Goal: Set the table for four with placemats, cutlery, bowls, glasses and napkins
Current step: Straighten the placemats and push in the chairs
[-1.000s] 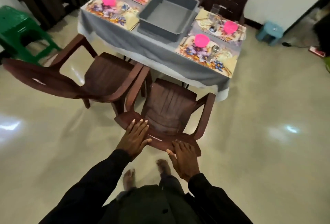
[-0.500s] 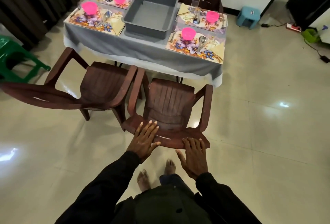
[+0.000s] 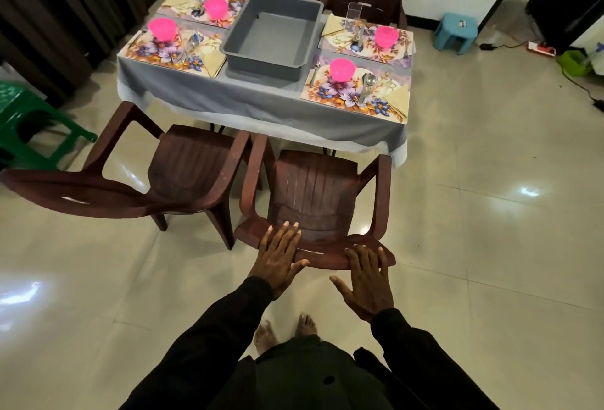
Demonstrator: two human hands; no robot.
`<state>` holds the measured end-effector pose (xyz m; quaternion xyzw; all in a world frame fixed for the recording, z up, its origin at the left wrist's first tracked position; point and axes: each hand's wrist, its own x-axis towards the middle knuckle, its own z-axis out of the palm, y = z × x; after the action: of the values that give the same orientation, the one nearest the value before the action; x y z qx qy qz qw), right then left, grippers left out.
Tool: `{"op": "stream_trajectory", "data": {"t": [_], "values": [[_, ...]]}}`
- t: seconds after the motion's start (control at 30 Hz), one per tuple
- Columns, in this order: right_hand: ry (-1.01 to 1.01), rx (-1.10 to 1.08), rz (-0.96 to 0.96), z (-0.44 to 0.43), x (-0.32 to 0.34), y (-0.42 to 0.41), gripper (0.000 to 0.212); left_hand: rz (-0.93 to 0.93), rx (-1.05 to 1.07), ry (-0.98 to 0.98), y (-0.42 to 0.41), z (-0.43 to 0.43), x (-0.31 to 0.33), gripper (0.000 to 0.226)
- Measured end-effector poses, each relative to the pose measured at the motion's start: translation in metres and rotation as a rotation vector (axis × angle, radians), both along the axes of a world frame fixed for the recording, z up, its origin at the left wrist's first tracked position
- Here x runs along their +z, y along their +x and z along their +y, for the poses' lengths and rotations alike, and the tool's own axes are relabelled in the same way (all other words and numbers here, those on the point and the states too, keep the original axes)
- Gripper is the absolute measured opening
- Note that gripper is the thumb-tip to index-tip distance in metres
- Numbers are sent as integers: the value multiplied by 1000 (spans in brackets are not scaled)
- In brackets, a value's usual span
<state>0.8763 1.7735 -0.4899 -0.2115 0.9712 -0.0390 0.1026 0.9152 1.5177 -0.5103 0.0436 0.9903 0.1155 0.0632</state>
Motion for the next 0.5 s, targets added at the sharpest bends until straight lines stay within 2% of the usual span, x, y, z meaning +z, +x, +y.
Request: {"op": "stream_trajectory", "data": {"t": [0.3, 0.5], "values": [[-19, 1, 32, -5, -2, 0, 86, -17, -32, 2, -3, -8, -6, 69], [-69, 33, 15, -38, 2, 4, 85, 17, -50, 57, -2, -27, 6, 77]]}}
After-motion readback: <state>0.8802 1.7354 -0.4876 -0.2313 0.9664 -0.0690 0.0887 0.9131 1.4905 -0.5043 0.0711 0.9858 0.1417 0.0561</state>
